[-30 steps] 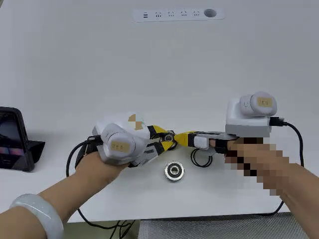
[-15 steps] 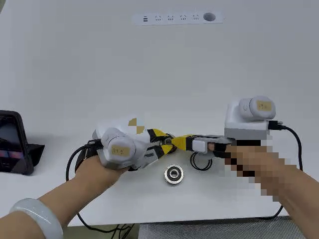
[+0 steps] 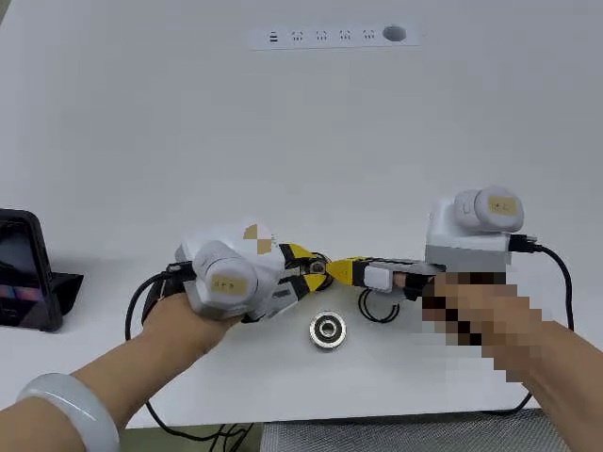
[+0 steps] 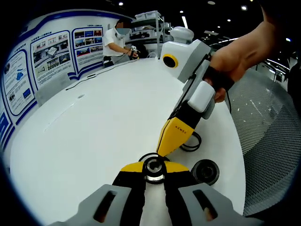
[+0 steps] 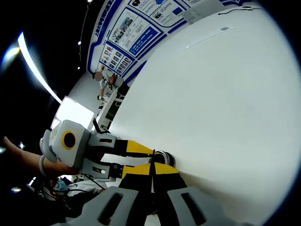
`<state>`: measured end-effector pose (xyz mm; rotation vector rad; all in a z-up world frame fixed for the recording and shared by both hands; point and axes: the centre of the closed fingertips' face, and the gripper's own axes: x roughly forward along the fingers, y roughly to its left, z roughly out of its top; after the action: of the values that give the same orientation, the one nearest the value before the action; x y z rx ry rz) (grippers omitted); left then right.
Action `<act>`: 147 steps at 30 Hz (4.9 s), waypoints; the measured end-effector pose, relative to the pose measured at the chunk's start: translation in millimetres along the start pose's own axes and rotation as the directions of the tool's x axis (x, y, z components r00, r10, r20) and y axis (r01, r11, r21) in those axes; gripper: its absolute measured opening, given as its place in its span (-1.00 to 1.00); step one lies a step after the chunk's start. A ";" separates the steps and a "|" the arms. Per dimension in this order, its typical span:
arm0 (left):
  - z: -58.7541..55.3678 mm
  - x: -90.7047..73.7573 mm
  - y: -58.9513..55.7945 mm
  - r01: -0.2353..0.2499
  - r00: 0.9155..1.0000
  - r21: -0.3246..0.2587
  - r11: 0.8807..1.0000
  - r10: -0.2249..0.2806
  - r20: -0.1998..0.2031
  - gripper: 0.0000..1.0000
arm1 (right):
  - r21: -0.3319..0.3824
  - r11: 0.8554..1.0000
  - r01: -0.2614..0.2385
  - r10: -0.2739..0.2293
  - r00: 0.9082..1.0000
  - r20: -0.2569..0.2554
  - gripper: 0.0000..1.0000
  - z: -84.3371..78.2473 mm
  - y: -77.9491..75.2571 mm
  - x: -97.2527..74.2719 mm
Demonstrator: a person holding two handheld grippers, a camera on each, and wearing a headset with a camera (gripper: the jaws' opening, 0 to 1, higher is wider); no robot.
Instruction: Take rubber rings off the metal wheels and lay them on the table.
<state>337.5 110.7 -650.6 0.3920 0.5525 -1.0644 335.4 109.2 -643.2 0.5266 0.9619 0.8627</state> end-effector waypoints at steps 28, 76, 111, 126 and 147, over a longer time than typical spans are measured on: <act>-15.6 -27.3 10.4 -0.035 0.999 -0.028 0.999 0.036 0.029 -0.14 | 0.006 1.000 -0.011 0.011 1.000 0.013 -0.96 1.9 4.1 -0.1; -28.5 -33.9 7.3 -0.038 0.999 -0.068 0.997 0.039 0.009 -0.09 | 0.134 0.985 0.112 -0.120 0.991 0.055 -0.96 -35.4 -22.9 -66.0; -3.0 -21.0 6.8 -0.019 0.999 -0.050 0.999 0.021 0.048 -0.32 | -0.081 0.984 0.160 -0.158 0.987 0.026 -0.65 -3.8 -29.2 -47.6; -0.1 -5.0 1.3 0.004 1.000 -0.023 1.000 -0.004 0.021 -0.51 | -0.081 0.991 0.109 -0.109 0.994 0.005 -0.66 -3.0 -17.0 -22.2; -3.7 -0.9 2.0 0.030 1.000 -0.014 0.999 -0.030 -0.002 -0.72 | 0.004 0.999 0.051 -0.051 0.998 -0.030 -0.63 0.3 -18.7 1.3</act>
<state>338.1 114.2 -653.0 0.3741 0.5689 -1.0882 343.4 99.7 -657.2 0.4925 1.0010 0.8242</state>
